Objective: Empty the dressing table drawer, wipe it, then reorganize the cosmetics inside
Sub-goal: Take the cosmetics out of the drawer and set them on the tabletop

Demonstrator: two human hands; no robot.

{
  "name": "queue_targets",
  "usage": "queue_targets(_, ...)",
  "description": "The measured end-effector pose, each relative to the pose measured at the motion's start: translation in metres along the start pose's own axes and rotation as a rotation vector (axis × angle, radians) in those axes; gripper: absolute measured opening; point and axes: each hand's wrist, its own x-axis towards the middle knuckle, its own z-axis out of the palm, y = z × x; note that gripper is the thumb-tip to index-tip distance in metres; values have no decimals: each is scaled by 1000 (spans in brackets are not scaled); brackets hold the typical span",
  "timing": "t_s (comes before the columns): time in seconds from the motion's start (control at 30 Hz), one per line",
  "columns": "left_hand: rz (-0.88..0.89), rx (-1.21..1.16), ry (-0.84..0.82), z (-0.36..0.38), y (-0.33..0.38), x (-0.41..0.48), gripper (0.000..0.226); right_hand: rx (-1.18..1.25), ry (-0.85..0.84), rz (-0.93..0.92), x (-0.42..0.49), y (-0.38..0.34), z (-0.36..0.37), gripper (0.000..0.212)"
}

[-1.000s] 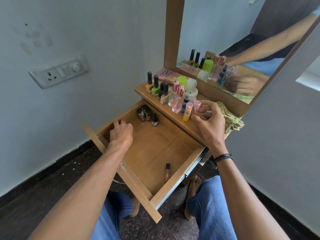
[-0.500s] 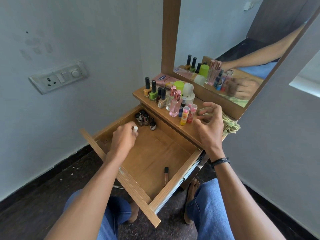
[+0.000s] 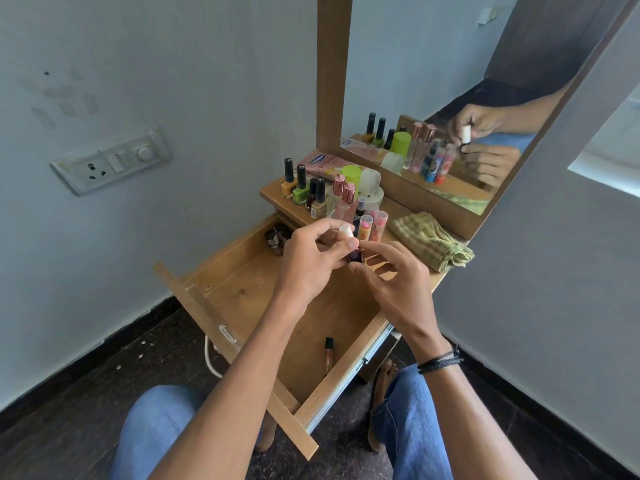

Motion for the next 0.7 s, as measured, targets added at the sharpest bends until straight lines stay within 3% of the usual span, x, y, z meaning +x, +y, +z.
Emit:
queue_targets(0.37, 72, 54, 17, 14, -12, -2, 26, -77, 38, 60, 4, 5, -7, 35)
queue_targets(0.47, 85, 234, 121, -5, -29, 5, 25, -78, 70, 132, 2, 10, -2, 33)
queue_targets(0.57, -13, 495, 276, -37, -57, 21, 24, -106, 107, 186, 3, 16, 1, 33)
queue_targets(0.7, -235, 590, 394, -69, -88, 45, 35, -109, 141, 250, 4, 18, 3, 32)
